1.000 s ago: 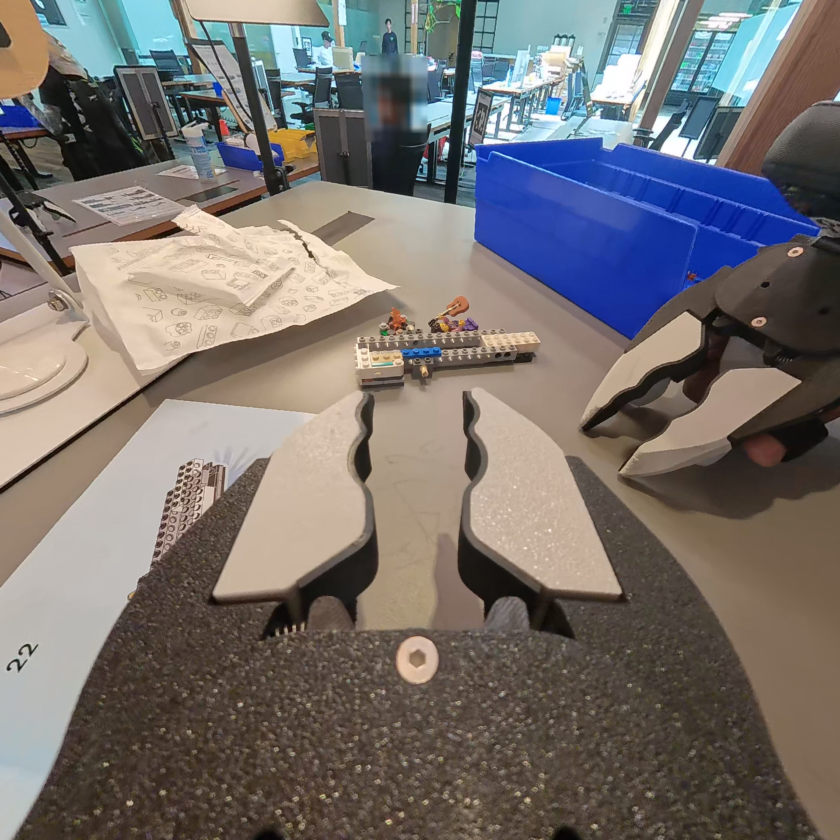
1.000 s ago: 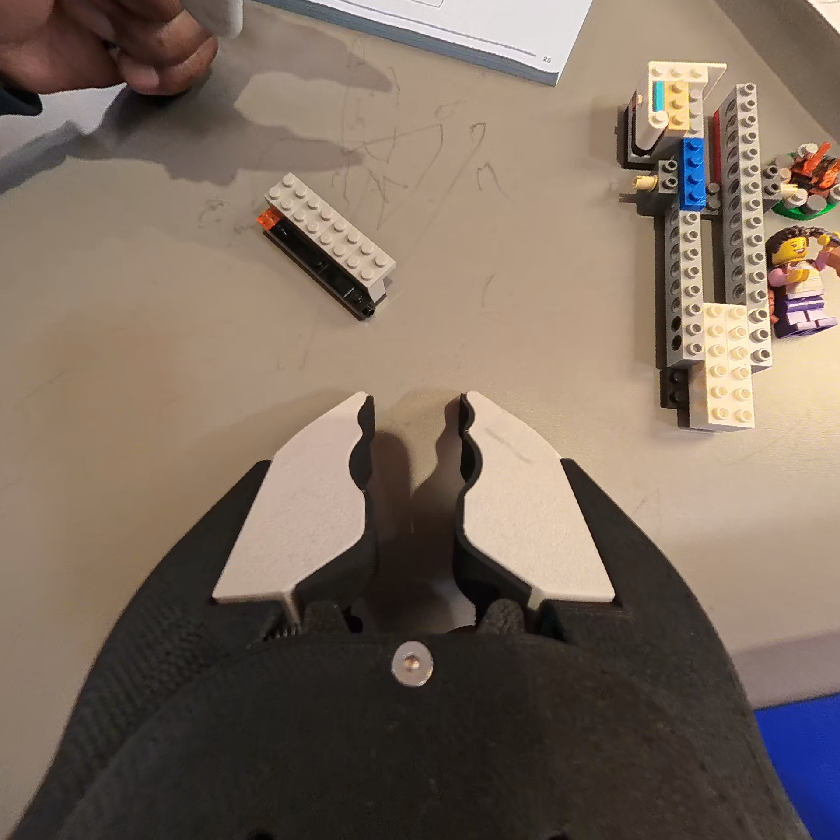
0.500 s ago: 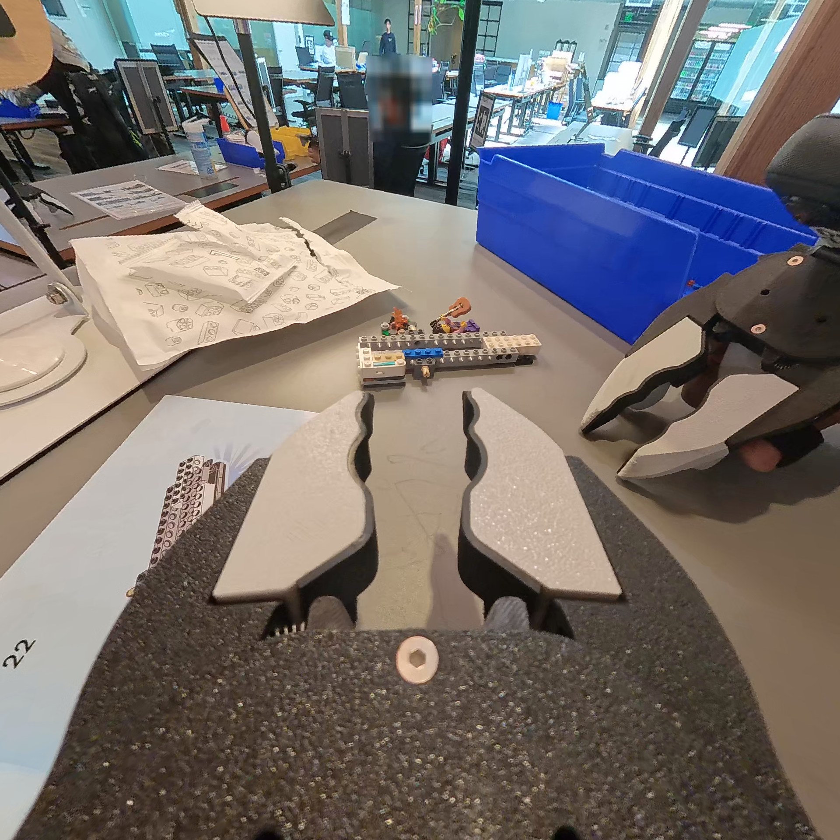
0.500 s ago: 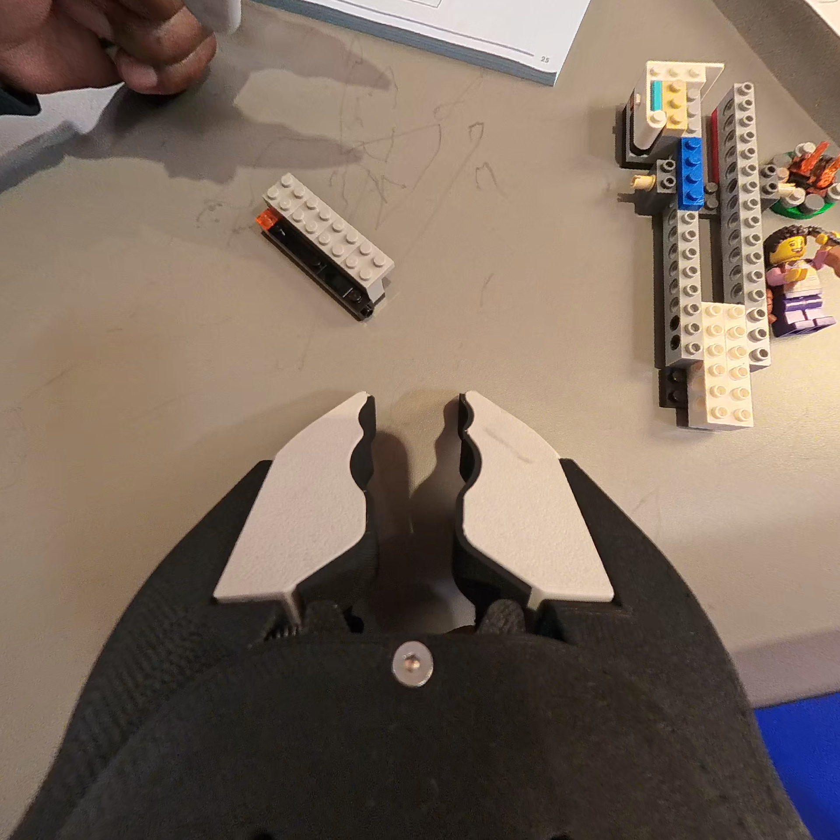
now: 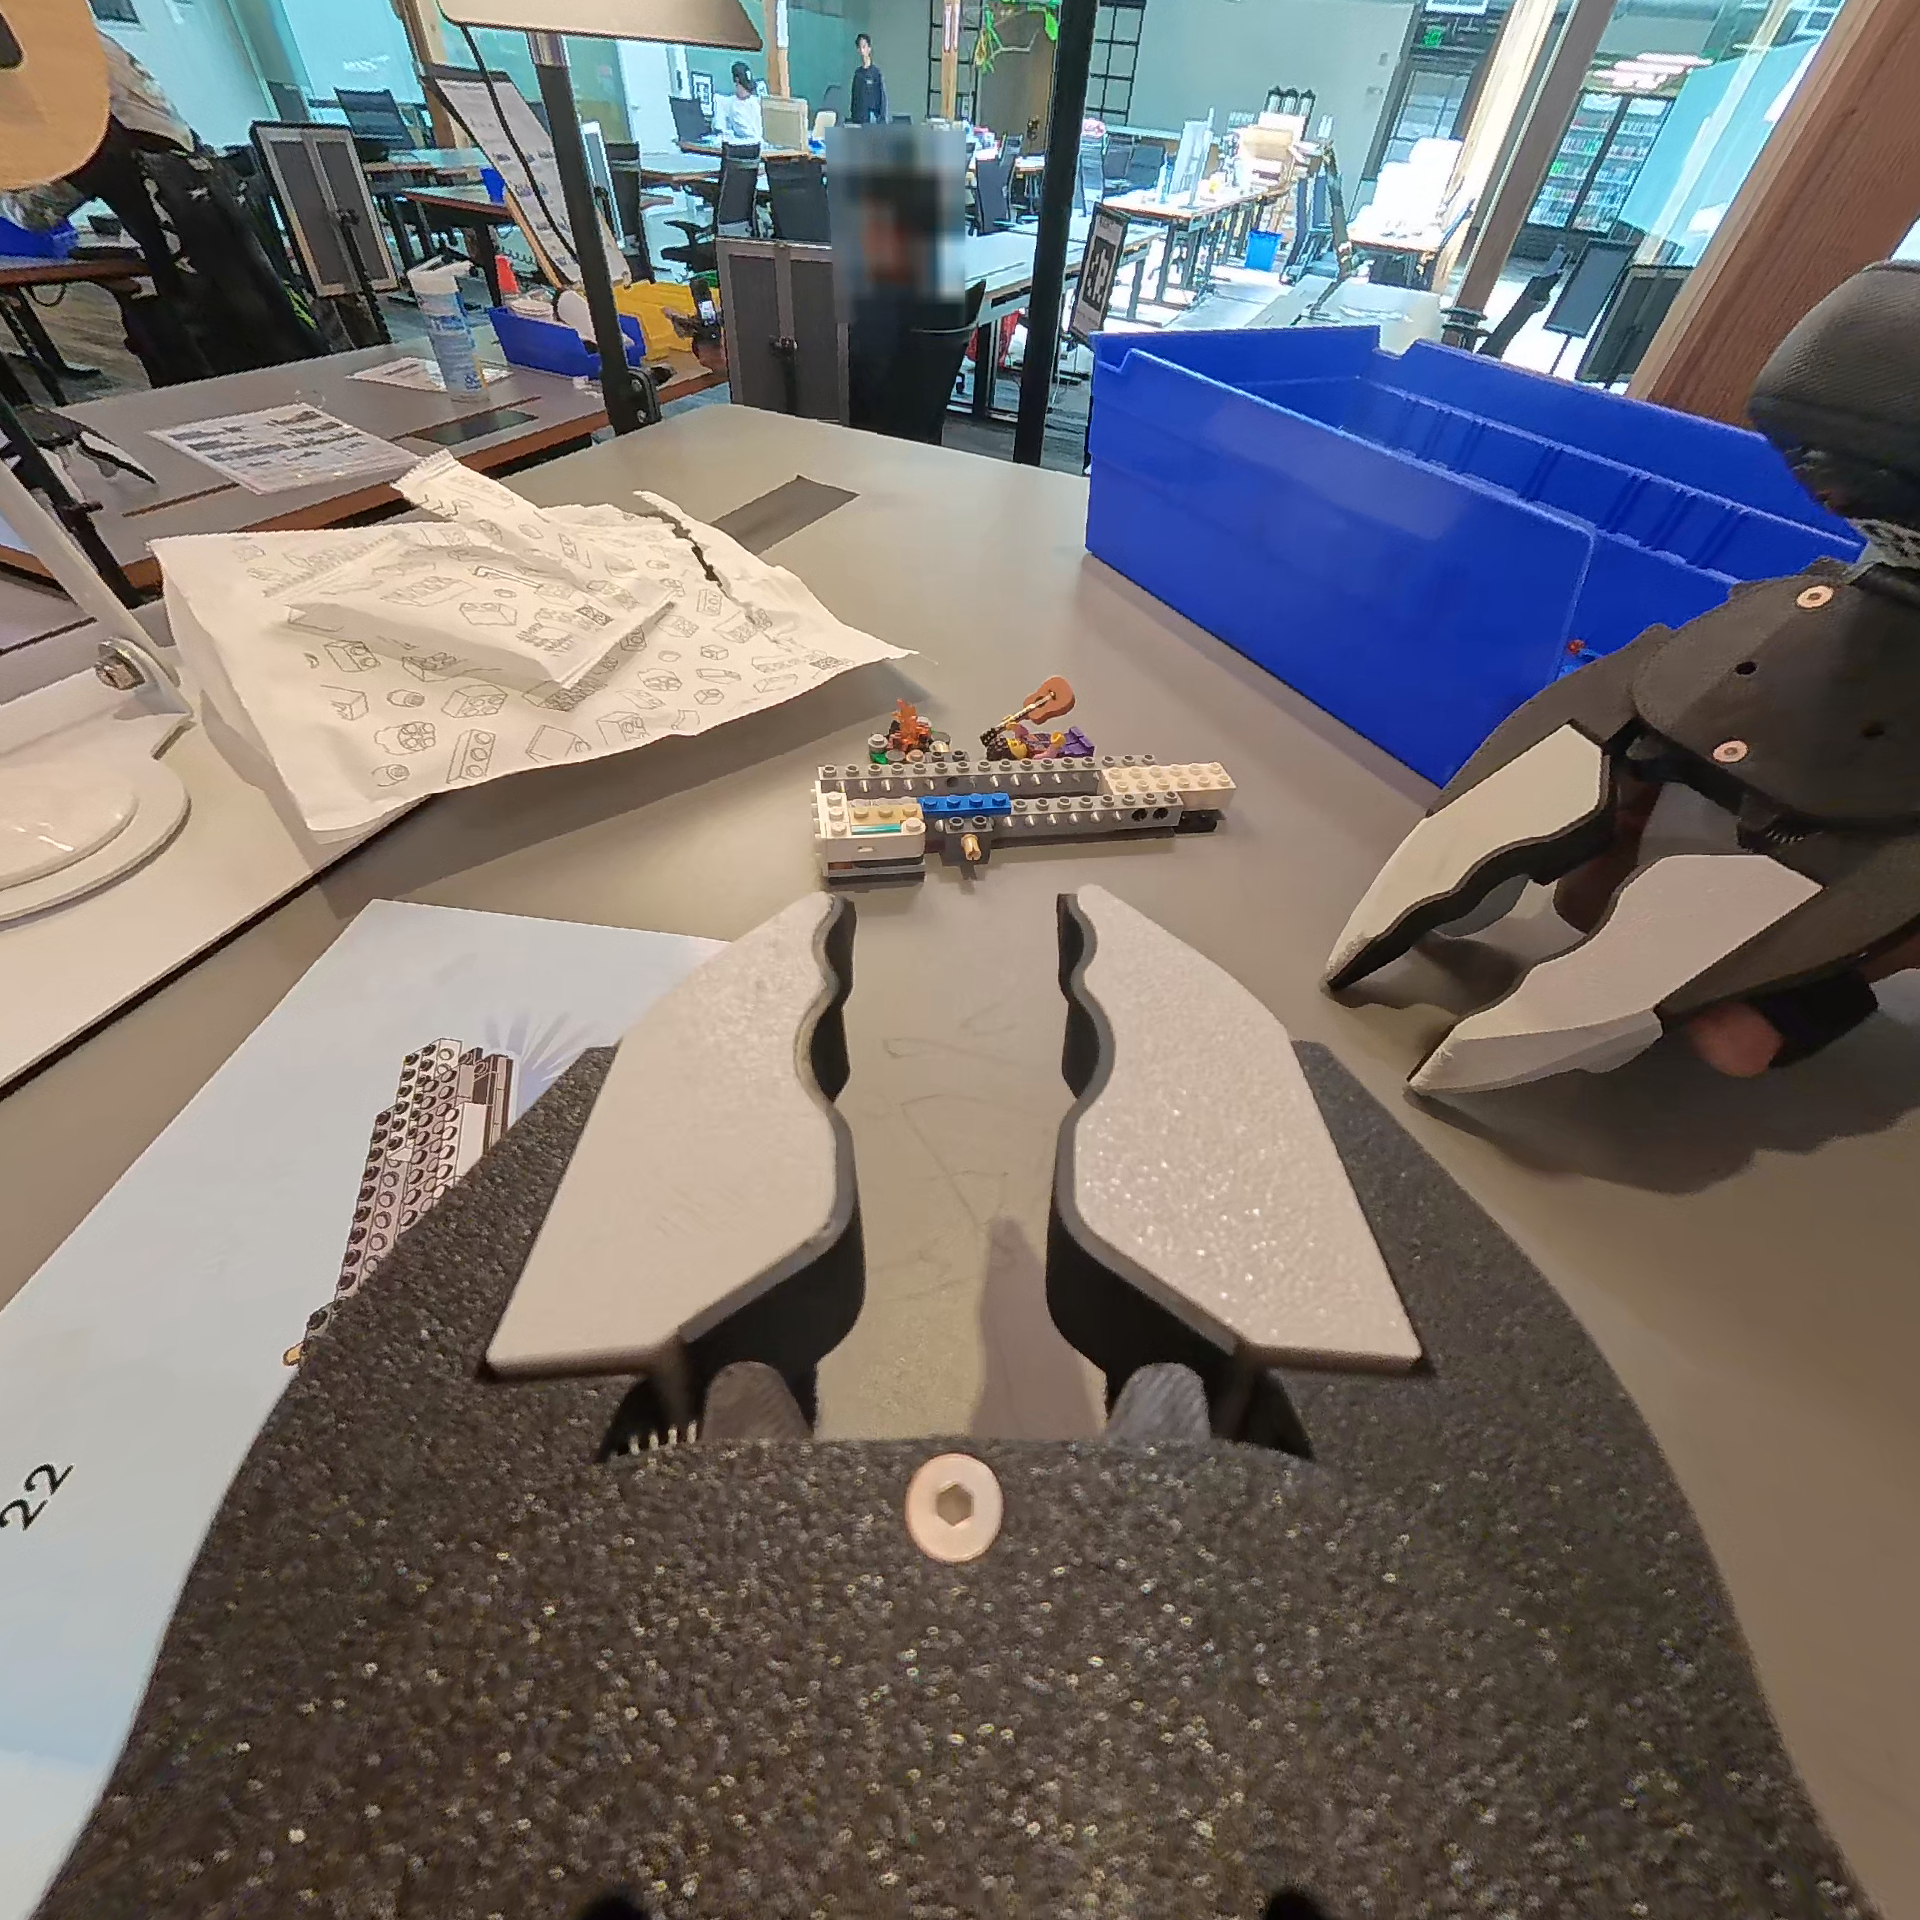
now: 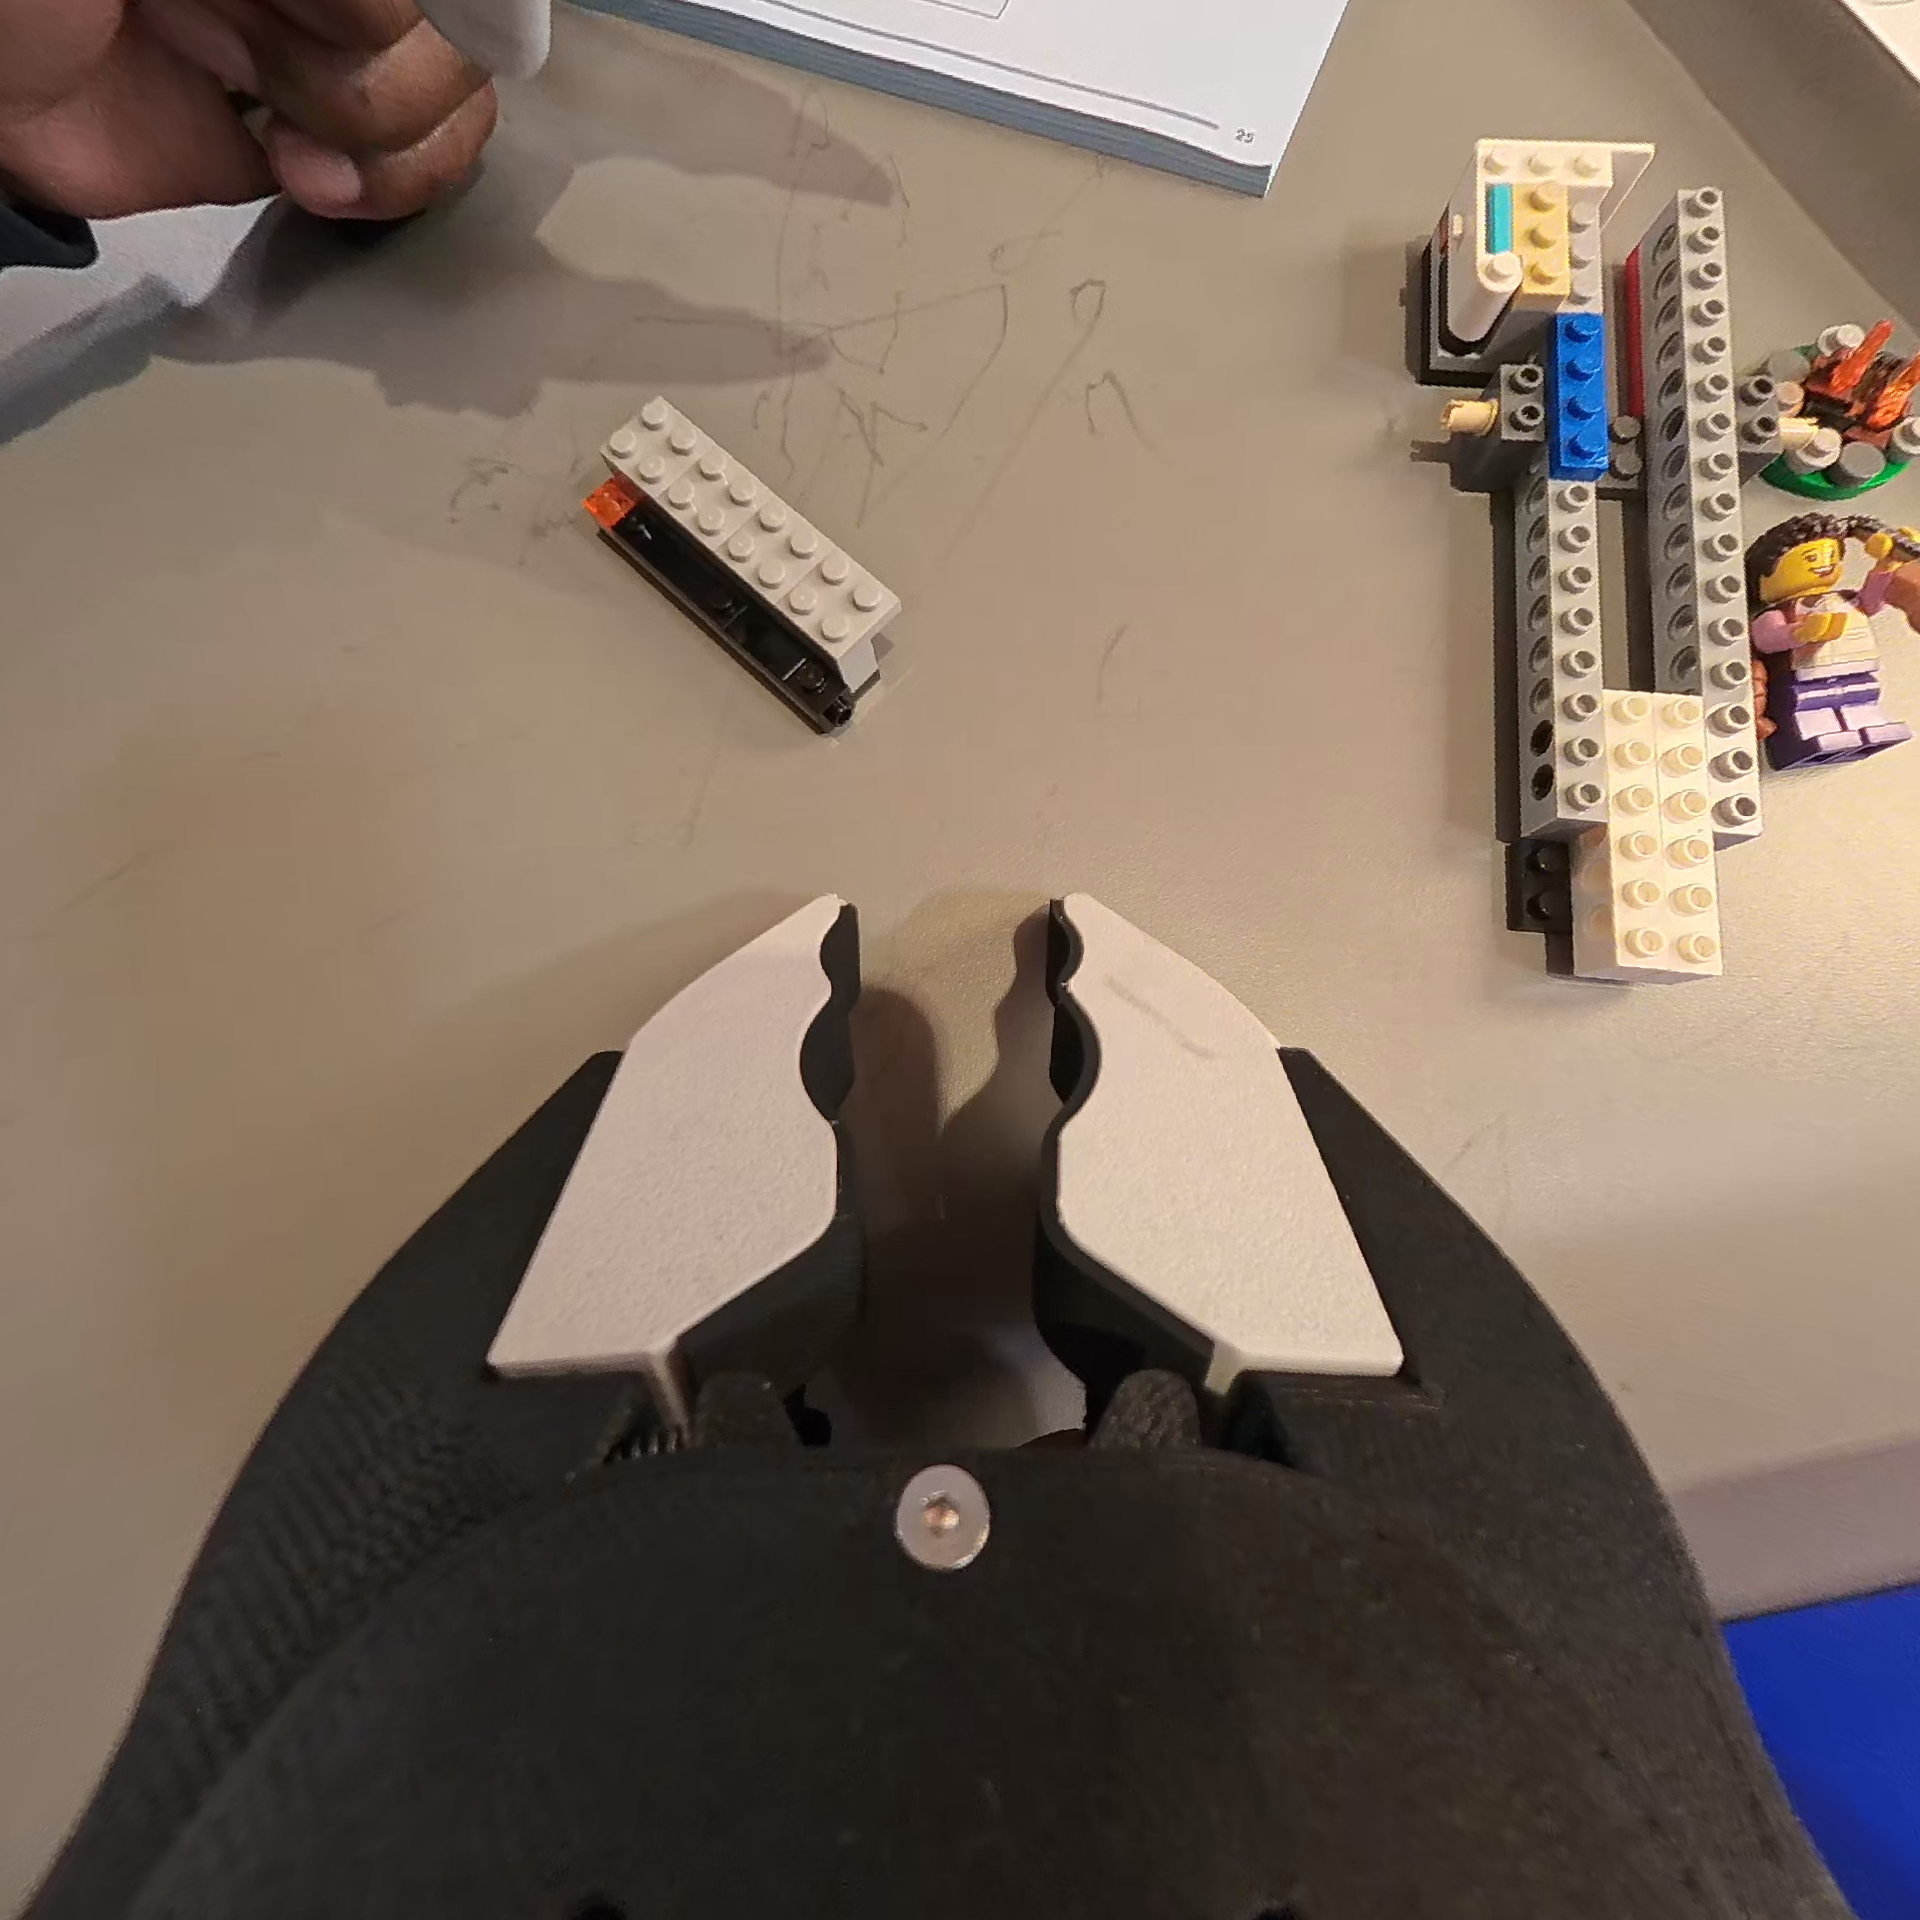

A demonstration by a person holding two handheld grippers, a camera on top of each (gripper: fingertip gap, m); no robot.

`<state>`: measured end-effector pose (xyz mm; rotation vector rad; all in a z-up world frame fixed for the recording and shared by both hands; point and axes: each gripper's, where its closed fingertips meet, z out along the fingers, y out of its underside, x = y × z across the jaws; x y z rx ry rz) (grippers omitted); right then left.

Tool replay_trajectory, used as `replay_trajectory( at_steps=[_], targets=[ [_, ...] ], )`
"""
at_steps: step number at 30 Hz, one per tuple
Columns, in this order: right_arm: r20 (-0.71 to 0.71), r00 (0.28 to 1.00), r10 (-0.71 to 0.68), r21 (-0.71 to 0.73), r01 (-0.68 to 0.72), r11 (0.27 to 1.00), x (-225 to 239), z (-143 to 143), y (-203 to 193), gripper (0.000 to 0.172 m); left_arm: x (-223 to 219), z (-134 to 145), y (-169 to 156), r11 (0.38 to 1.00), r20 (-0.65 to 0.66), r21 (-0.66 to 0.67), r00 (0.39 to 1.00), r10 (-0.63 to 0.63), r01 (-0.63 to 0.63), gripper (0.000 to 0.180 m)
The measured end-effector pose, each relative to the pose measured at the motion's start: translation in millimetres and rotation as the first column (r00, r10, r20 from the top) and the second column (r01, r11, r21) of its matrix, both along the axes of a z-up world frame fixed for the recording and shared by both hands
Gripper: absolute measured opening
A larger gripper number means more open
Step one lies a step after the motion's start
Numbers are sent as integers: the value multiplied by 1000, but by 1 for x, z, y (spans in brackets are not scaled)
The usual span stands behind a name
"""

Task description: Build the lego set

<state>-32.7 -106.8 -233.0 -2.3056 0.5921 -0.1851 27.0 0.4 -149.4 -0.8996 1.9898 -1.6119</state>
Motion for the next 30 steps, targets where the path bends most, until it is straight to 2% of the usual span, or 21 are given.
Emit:
replay_trajectory(
  at_steps=[7,15,17,20,22,24,28,30],
  targets=[
    [2,1000,1,-2,-1,1000,0,-1,1,35,0,-5,-2,999,-11,36,1000,-2,2,38],
    [79,997,-1,-30,3,1000,-3,1,-1,40,-1,-4,-2,999,3,44,1000,5,-5,37],
    [121,993,-1,13,-1,1000,-11,10,-2,42,-1,-3,-2,999,9,40,1000,6,-6,36],
    [101,995,17,106,-28,994,-37,34,-13,42,-2,-1,-1,1000,16,26,1000,4,-4,35],
    [132,990,46,113,-62,992,-46,60,-35,41,-1,-1,-1,1000,12,20,1000,6,-6,35],
    [204,978,48,64,-62,996,-34,90,-73,37,-1,-2,-1,1000,2,24,1000,4,-4,35],
    [307,951,-12,-179,70,981,34,132,-185,37,-2,-3,-1,999,4,34,1000,4,-5,35],
    [281,959,-48,-288,131,949,58,139,-232,37,-5,-5,0,999,-11,40,1000,7,-6,35]
  ],
)
